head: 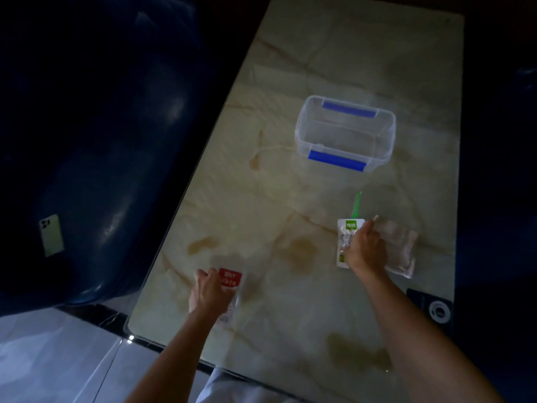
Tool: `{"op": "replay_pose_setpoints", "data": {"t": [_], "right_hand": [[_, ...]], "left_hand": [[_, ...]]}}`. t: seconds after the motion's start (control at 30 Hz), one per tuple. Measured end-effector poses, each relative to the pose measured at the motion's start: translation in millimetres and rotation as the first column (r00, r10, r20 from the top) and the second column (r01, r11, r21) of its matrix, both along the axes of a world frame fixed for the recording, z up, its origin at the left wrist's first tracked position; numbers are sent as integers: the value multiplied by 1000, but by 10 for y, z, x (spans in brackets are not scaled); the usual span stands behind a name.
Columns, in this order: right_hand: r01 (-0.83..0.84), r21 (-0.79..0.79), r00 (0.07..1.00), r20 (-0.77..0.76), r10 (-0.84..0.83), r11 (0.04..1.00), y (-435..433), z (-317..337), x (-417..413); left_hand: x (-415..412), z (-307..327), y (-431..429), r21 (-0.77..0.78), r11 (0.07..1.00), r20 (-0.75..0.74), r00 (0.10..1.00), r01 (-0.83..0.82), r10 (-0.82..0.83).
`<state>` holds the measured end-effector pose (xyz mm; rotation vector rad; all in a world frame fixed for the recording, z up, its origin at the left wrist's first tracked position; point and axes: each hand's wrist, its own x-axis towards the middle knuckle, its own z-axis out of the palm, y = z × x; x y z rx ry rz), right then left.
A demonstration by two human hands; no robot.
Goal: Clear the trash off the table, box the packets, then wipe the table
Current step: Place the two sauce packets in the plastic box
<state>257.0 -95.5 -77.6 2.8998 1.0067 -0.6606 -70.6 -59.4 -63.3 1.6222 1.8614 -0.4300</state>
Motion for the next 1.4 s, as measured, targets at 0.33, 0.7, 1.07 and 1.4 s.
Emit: {"op": "replay_pose_setpoints", "data": {"t": [0.33,0.7,1.07,1.4], "right_hand": [[85,32,972,-222,-76,996,-13,206,95],[259,133,928,-310,-208,957,7,546,22],[335,180,914,-301,-273,925,413,903,117],[260,243,938,-292,-186,934,961,1102,492]], "left_hand": [[230,249,343,-97,995,234,972,37,-13],[840,539,889,-62,996,484,875,64,-26],[1485,835,1511,-72,989,634,771,131,-56],[2028,889,2006,9,992,615,781,126,-105]]}}
